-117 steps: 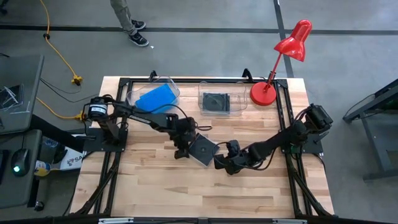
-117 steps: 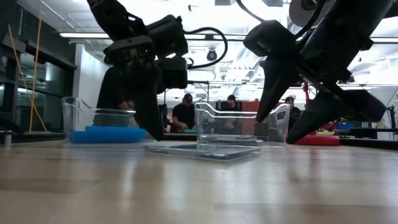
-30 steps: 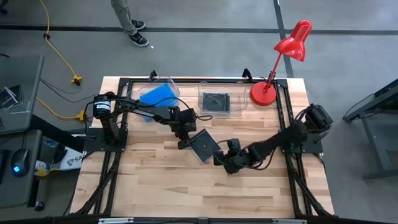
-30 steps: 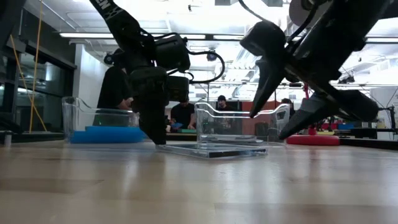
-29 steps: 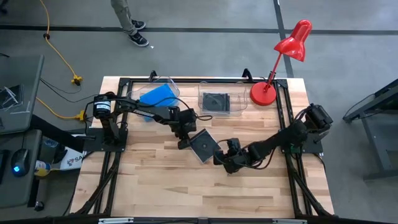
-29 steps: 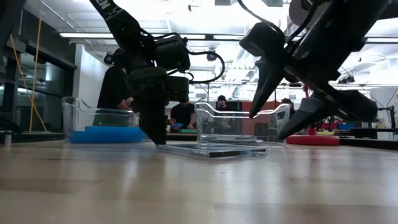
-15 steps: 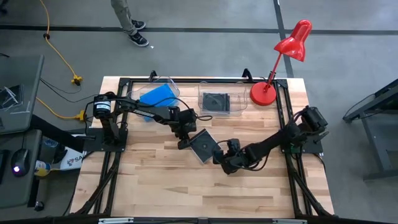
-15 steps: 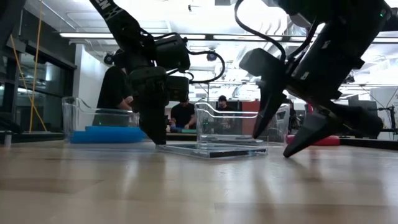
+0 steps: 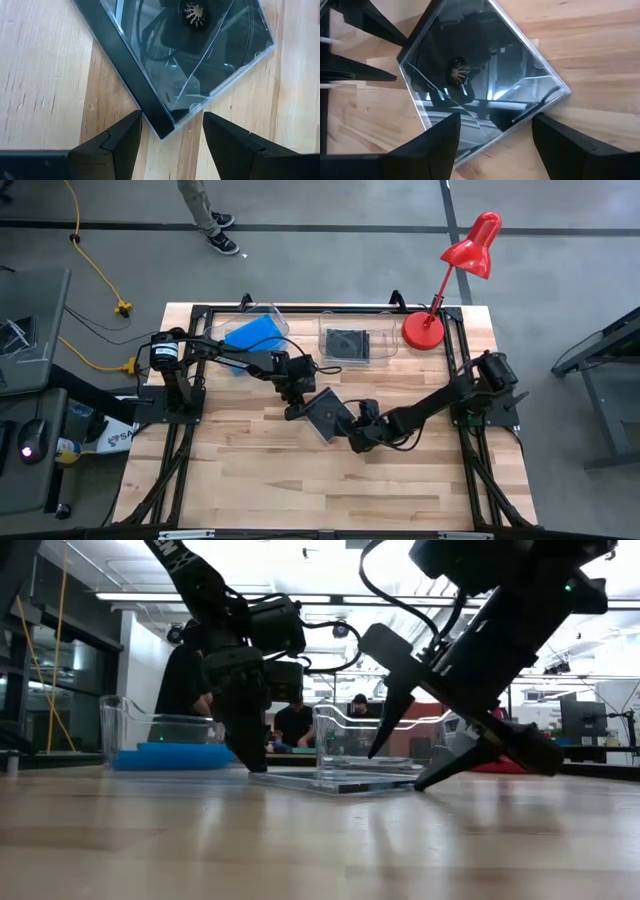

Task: Pick & place jewel cases by type
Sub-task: Put the black CD case into the right transparent bin

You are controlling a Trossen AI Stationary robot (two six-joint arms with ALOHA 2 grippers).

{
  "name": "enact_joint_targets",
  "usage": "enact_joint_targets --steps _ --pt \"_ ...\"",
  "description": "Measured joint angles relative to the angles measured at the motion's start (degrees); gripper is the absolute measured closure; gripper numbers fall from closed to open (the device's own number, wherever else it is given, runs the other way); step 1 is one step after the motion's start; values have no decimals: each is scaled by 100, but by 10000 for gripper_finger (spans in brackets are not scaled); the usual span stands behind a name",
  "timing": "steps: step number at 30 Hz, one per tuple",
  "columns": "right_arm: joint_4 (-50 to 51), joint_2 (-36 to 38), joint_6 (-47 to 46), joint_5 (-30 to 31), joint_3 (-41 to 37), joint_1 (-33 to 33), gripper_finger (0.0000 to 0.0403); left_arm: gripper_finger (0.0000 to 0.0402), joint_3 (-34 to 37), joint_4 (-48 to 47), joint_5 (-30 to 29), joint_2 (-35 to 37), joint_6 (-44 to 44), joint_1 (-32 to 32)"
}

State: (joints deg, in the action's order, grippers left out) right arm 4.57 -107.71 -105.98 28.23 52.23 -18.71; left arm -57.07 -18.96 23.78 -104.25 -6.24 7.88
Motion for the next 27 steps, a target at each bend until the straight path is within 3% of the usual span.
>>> enact_joint_targets --steps 27 --pt "-370 182 721 535 -49 199 162 190 8 76 224 -2 -18 -111"
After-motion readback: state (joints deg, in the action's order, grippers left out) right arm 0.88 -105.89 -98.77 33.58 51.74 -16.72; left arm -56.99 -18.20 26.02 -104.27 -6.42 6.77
